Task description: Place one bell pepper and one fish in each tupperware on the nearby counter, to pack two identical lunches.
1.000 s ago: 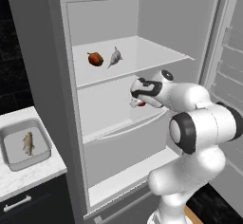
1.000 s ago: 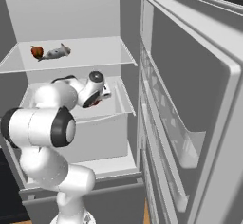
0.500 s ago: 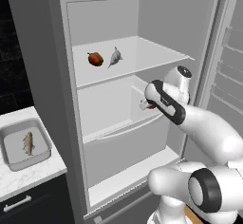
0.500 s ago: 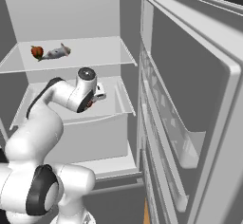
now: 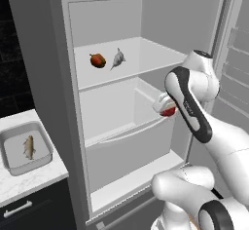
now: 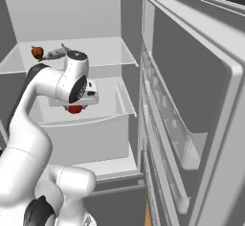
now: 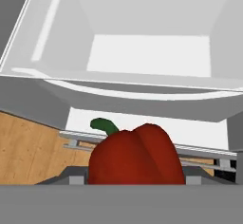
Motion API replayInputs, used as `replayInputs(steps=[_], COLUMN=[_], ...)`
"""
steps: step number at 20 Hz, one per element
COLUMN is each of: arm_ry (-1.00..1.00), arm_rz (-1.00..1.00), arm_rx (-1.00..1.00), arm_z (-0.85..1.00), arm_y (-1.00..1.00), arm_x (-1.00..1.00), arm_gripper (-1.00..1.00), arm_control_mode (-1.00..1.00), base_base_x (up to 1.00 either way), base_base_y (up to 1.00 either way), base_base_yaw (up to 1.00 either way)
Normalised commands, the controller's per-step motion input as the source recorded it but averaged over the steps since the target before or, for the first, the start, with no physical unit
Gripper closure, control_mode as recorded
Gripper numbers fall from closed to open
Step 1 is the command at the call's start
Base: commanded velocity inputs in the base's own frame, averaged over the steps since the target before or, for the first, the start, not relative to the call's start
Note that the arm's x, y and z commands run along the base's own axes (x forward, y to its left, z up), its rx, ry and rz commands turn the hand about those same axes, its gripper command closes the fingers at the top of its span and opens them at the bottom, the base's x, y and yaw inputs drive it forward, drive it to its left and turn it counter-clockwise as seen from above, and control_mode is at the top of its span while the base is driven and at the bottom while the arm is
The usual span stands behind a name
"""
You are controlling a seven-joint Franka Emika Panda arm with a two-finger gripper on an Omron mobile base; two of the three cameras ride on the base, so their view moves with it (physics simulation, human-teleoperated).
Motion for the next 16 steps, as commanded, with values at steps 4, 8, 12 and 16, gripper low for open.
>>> replayInputs(steps=[4, 8, 12, 16], arm_ry=[-0.16, -0.02, 0.0, 0.0], arm_rz=[0.03, 0.01, 0.0, 0.0], arm_rx=[0.0, 0.0, 0.0, 0.0], arm_z=[-0.05, -0.01, 0.0, 0.0], arm_y=[0.0, 0.0, 0.0, 0.01], arm_x=[-1.0, -0.81, -0.56, -0.19], arm_gripper=[1.0, 1.0, 1.0, 1.0], arm_control_mode=[-1.0, -1.0, -1.0, 1.0], base_base_x=[0.0, 0.0, 0.0, -0.63], base_base_y=[0.0, 0.0, 0.0, 0.26], base_base_yaw=[0.0, 0.0, 0.0, 0.0])
